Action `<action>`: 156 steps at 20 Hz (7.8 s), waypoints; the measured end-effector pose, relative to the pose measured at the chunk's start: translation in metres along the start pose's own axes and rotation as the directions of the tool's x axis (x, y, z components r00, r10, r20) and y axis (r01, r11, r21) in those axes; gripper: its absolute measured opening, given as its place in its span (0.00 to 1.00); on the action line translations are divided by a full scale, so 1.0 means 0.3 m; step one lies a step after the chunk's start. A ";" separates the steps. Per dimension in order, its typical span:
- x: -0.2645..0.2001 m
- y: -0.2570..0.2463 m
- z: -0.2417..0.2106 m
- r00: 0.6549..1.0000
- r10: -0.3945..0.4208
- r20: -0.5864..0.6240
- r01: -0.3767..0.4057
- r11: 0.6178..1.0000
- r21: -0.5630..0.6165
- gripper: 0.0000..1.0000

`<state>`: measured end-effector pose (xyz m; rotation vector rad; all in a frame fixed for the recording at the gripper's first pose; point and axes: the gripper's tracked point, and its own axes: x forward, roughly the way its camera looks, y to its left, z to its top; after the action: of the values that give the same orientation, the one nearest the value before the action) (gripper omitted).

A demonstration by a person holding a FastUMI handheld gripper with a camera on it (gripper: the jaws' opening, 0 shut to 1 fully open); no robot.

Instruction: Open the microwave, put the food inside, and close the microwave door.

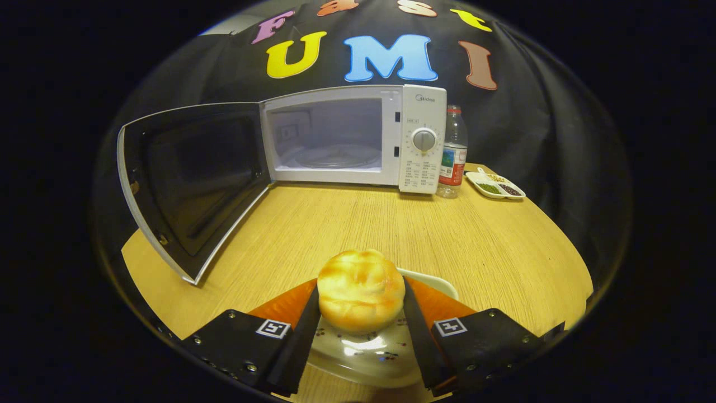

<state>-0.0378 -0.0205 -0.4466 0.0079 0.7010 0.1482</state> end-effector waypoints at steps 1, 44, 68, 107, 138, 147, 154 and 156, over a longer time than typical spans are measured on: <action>0.003 0.015 0.026 1.000 0.010 0.007 -0.010 1.000 -0.008 0.79; 0.913 0.393 0.796 0.963 0.025 0.269 -0.190 0.772 0.606 0.79; 0.957 0.311 0.769 0.947 -0.101 0.304 -0.127 0.755 0.644 0.89; -0.391 0.915 0.525 0.659 0.556 0.507 -0.502 0.827 -0.254 0.97; -0.126 1.125 0.266 0.793 0.481 0.373 -0.378 0.870 -0.317 0.01; -0.078 0.684 0.421 0.852 0.237 0.467 -0.131 0.960 -0.248 0.01; 0.050 0.275 0.575 0.875 -0.015 0.483 0.084 0.989 -0.121 0.01; 0.088 0.191 0.609 0.876 -0.065 0.479 0.126 0.987 -0.097 0.01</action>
<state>0.0919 0.0476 -0.3205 -0.1085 0.1970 0.0890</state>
